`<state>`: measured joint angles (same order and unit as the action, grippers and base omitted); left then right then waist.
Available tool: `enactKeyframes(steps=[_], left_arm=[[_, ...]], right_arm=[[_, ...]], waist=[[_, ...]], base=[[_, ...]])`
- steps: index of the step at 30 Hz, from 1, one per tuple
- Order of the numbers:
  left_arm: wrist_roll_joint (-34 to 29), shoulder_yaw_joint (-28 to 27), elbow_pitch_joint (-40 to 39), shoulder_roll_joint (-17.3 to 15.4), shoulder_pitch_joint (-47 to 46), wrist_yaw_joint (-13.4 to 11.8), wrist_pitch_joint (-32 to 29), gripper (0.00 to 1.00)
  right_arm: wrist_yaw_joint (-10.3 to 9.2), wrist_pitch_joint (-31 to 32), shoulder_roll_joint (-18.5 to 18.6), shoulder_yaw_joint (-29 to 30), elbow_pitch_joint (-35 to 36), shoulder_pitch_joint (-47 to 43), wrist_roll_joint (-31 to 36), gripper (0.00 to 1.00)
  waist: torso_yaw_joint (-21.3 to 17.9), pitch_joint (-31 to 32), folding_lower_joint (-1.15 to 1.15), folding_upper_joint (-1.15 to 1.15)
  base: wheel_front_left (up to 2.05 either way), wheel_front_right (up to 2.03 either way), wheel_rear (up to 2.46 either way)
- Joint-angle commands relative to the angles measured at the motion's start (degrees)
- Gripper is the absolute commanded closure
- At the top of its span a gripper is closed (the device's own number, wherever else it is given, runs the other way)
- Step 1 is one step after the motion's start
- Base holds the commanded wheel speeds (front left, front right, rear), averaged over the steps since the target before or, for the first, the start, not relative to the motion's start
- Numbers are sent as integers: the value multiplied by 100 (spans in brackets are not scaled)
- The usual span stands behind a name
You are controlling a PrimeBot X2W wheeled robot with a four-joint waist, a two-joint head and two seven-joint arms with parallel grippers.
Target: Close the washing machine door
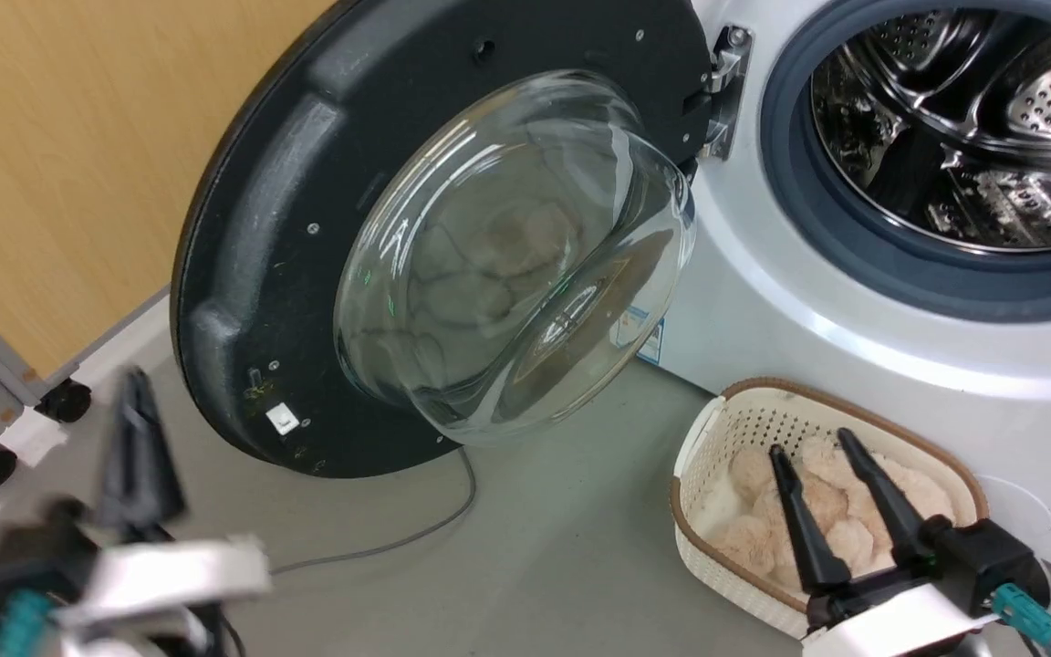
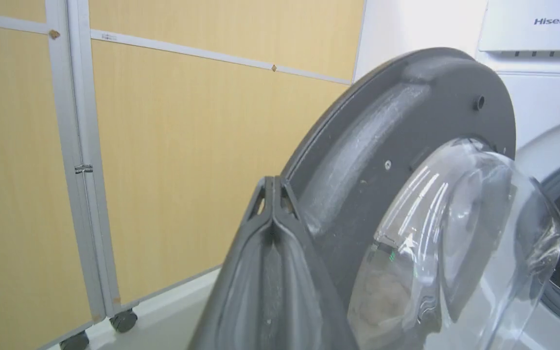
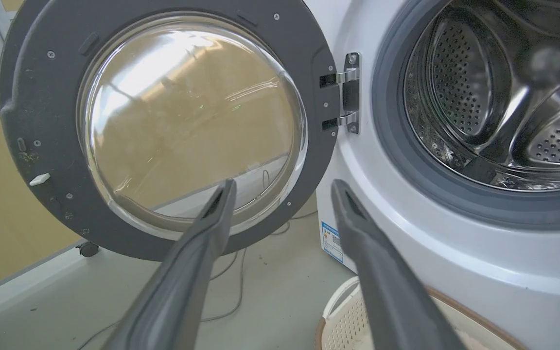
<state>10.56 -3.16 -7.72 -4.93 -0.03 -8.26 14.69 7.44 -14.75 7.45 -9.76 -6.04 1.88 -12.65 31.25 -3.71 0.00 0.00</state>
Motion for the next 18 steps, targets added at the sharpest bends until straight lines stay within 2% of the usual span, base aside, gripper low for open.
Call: enactKeyframes(steps=[1, 4, 9, 13, 18], left_arm=[[266, -202, 167, -165, -355, 196, 29, 100], [1012, -617, 645, -350, -1009, 482, -209, 100], [2573, -1296, 1758, -581, -2199, 759, -1380, 100], [3691, -1786, 2595, -751, -2881, 741, -2410, 100], [4686, -2129, 3204, -869, -3238, 649, -3589, 100]], right_arm=[[5, -25, 11, 76, 67, -51, 23, 0], [5, -25, 11, 215, 150, -149, 65, 0], [5, -25, -31, 435, 319, -335, 115, 0], [5, -25, -47, 396, 393, -368, 144, 0], [5, -25, -61, 410, 400, -349, 135, 0]], waist=[[-11, -57, 0, 0], [-20, -125, 0, 0], [-76, -216, 0, 0], [-262, -288, 0, 0], [-451, -300, 0, 0]], base=[[0, 0, 0], [0, 0, 0], [0, 0, 0], [0, 0, 0], [0, 0, 0]])
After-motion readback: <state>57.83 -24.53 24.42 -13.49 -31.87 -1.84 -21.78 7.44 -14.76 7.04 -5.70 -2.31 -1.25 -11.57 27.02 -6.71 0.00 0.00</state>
